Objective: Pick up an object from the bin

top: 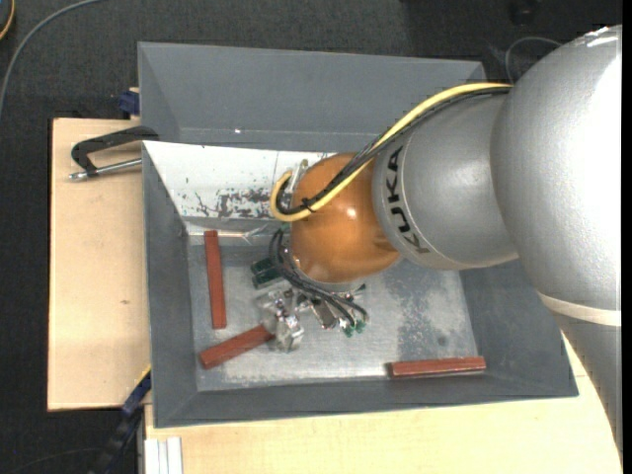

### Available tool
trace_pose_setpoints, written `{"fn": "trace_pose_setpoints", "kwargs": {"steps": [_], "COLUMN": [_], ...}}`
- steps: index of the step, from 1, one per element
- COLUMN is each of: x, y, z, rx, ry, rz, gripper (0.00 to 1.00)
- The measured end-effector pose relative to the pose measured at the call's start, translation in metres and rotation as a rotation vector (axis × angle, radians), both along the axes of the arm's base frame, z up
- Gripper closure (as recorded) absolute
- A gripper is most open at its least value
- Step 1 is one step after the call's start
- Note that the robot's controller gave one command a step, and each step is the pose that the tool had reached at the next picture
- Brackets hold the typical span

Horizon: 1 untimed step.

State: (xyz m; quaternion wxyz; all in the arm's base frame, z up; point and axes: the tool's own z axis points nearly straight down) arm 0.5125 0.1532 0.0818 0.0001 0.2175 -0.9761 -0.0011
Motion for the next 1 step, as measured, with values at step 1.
{"fn": "trace_pose_setpoints", "kwargs": {"steps": [1], "x": [-0.0032], "y": [0.0154], "z": [0.1842], "rx": [0.004], "ry": [-0.015], "rz": [-0.031], "gripper": [1.0]}}
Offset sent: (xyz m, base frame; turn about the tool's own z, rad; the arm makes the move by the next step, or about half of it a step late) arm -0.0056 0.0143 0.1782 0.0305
